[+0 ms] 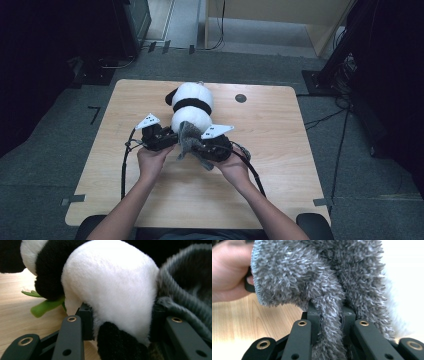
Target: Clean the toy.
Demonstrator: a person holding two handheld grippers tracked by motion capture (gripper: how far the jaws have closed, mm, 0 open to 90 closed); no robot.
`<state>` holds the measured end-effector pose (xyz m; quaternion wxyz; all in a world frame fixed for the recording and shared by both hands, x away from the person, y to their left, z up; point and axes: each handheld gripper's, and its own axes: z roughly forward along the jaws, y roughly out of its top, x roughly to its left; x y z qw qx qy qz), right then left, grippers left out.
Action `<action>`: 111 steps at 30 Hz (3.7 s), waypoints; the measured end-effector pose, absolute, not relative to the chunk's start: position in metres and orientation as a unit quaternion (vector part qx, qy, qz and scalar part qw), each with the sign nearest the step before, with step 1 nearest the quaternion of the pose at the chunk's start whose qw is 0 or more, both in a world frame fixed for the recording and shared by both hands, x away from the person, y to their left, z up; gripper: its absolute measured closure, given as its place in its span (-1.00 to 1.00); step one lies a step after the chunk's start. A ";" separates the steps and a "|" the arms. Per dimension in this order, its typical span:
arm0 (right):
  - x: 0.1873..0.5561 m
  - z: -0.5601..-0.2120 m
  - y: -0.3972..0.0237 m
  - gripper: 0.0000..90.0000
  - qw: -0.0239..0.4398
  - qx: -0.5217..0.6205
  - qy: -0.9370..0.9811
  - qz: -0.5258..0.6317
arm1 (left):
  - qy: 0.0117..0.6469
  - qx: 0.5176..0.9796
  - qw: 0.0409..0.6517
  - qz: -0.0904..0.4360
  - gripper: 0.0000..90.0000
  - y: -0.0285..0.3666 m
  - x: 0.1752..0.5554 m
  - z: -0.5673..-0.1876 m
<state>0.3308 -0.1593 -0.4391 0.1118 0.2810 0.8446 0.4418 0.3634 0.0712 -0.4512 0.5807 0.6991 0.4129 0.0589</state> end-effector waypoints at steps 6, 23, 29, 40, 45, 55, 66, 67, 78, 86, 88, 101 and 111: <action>0.334 -0.451 -0.155 0.71 0.099 0.281 0.855 0.424 | 0.417 0.694 0.585 0.059 0.18 0.074 0.362 -0.451; 0.362 -0.473 -0.183 0.70 0.097 0.336 0.858 0.375 | 0.406 0.688 0.599 0.053 0.18 0.084 0.359 -0.450; 0.368 -0.469 -0.201 0.70 0.106 0.360 0.846 0.379 | 0.408 0.688 0.597 0.057 0.18 0.092 0.361 -0.451; 0.372 -0.450 -0.241 0.69 0.132 0.399 0.804 0.422 | 0.410 0.689 0.592 0.083 0.17 0.112 0.364 -0.448; 0.372 -0.445 -0.260 0.69 0.145 0.415 0.788 0.431 | 0.414 0.687 0.591 0.088 0.17 0.123 0.367 -0.448; 0.370 -0.443 -0.297 0.68 0.167 0.443 0.765 0.435 | 0.416 0.697 0.574 0.109 0.17 0.142 0.373 -0.450; 0.376 -0.460 -0.316 0.66 0.173 0.466 0.758 0.422 | 0.431 0.708 0.550 0.098 0.15 0.162 0.386 -0.467; 0.378 -0.463 -0.317 0.65 0.171 0.470 0.759 0.417 | 0.432 0.706 0.553 0.095 0.14 0.163 0.387 -0.468; 0.395 -0.491 -0.331 0.61 0.162 0.486 0.764 0.393 | 0.433 0.731 0.516 0.107 0.01 0.168 0.396 -0.484; 0.402 -0.503 -0.335 0.48 0.163 0.496 0.763 0.380 | 0.442 0.732 0.508 0.103 -0.21 0.171 0.400 -0.491; 0.404 -0.505 -0.336 0.39 0.163 0.502 0.763 0.373 | 0.439 0.734 0.507 0.104 -0.34 0.171 0.399 -0.490; 0.405 -0.504 -0.342 -0.10 0.142 0.522 0.749 0.383 | 0.434 0.750 0.486 0.113 -0.71 0.167 0.397 -0.489; 0.396 -0.489 -0.340 -0.15 0.150 0.519 0.748 0.387 | 0.441 0.758 0.468 0.114 -0.76 0.168 0.392 -0.486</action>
